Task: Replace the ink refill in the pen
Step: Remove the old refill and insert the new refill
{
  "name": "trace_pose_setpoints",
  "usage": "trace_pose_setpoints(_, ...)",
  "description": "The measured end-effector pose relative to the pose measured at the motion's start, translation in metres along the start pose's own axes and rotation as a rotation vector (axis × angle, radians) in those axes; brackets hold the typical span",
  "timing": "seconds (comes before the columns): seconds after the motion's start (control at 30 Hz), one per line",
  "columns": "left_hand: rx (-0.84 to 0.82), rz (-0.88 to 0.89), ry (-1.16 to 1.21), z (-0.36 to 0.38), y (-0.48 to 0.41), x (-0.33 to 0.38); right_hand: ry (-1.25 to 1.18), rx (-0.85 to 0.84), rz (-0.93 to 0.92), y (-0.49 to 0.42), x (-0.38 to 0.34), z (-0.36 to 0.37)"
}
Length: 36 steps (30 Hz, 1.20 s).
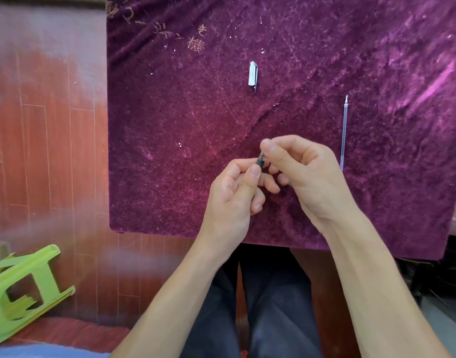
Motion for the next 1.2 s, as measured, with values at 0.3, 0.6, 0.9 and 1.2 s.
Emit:
trace_pose_setpoints(0.3, 0.015, -0.008, -0.061, -0.001, -0.002, 0.005, 0.073, -0.038, 0.008, -0.003, -0.002, -0.004)
trace_pose_setpoints(0.6, -0.011, -0.019, -0.077, -0.001, -0.01, 0.008, 0.037, -0.078, 0.018, -0.011, -0.007, -0.005)
trace_pose_setpoints(0.9, -0.026, -0.007, -0.094, -0.003, -0.012, 0.009, 0.017, -0.12, 0.018, -0.015, -0.011, -0.004)
trace_pose_setpoints(1.2, -0.022, -0.015, -0.084, -0.003, -0.012, 0.009, 0.057, -0.138, 0.048, -0.014, -0.012, -0.006)
Point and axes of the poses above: each hand's wrist, its own y-axis away from the middle knuckle, its own z-axis out of the palm, x = y × z, the point moved 3 cm from there along -y, towards the middle knuckle, and after that the axes turned 6 degrees about z, right-handed, at the moved point
